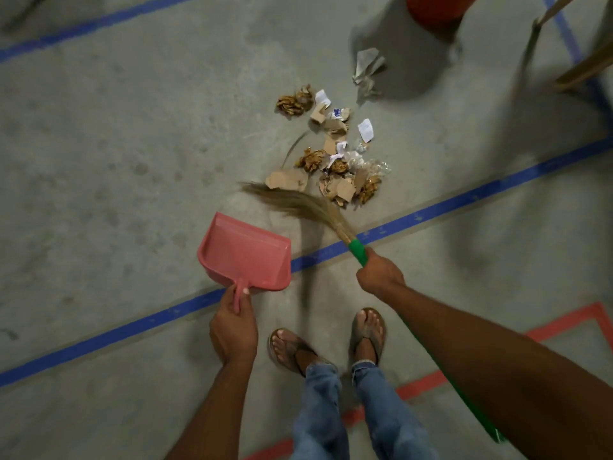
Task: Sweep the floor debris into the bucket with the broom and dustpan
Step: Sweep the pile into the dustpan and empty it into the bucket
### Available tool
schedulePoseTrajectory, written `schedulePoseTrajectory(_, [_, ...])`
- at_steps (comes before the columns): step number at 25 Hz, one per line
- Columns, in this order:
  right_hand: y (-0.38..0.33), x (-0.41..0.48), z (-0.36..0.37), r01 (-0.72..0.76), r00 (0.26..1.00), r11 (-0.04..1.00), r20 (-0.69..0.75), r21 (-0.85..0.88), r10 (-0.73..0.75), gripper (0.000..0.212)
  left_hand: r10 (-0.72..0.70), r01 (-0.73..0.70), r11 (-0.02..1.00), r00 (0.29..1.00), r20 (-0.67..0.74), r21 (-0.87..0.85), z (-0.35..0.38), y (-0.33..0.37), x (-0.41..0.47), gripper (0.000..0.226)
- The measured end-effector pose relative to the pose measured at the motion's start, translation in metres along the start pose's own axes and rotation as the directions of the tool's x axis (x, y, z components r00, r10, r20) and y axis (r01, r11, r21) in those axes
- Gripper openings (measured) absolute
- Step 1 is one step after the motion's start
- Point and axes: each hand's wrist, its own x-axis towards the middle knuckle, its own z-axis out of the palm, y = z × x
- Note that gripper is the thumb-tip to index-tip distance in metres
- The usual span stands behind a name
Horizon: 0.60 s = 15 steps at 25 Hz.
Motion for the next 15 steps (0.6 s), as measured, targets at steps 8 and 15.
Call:
schedulePoseTrajectory(8, [0.106, -0.036, -0.055, 0.125, 0.984, 0.976, -0.106, -0.178, -0.146, 0.068, 0.025, -0.022, 0.997, 0.998, 0.053, -0.068, 0.029, 0.053, -0.027, 0.038])
schedulePoseTrajectory(15, [0.172, -0.001, -0.068, -0.047, 0.999, 0.958, -0.004, -0.284, 0.048, 0.064, 0.087, -0.08, 0.994, 0.991, 0.106, -0.071, 0.059, 0.072, -0.053, 0.032])
